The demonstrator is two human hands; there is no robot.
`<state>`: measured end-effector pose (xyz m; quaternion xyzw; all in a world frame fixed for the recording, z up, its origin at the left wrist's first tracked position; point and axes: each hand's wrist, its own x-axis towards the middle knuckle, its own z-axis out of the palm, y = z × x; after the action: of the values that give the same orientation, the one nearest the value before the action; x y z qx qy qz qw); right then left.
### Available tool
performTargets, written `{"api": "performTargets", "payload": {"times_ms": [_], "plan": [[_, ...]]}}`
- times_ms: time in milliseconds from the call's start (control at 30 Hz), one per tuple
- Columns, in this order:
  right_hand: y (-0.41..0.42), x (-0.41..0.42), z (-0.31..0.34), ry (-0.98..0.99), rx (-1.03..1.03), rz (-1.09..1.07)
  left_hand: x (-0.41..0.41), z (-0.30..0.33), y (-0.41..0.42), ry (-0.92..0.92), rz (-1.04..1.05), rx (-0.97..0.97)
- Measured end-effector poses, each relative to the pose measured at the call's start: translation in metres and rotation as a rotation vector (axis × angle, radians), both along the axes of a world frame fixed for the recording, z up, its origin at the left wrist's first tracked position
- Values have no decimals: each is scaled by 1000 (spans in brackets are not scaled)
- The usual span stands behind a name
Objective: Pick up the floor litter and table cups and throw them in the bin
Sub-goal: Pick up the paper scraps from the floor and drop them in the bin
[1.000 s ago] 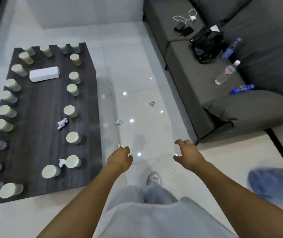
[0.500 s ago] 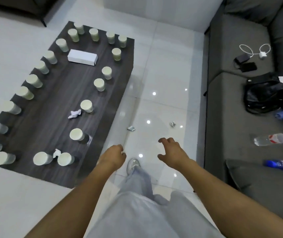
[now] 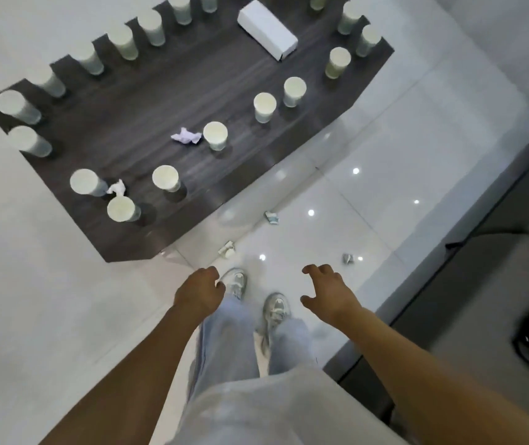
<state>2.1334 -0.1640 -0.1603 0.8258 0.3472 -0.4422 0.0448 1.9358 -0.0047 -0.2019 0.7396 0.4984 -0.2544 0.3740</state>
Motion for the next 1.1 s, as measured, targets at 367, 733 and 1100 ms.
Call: {"api": "performTargets", "payload": {"times_ms": [367, 733, 1100], "plan": [[77, -2, -206, 56, -15, 278, -50, -167, -11, 81, 271, 21], [131, -44, -514, 8, 53, 563, -63, -419, 25, 21, 253, 94], [167, -79, -684, -122, 272, 764, -71, -567, 37, -16, 183, 114]]}}
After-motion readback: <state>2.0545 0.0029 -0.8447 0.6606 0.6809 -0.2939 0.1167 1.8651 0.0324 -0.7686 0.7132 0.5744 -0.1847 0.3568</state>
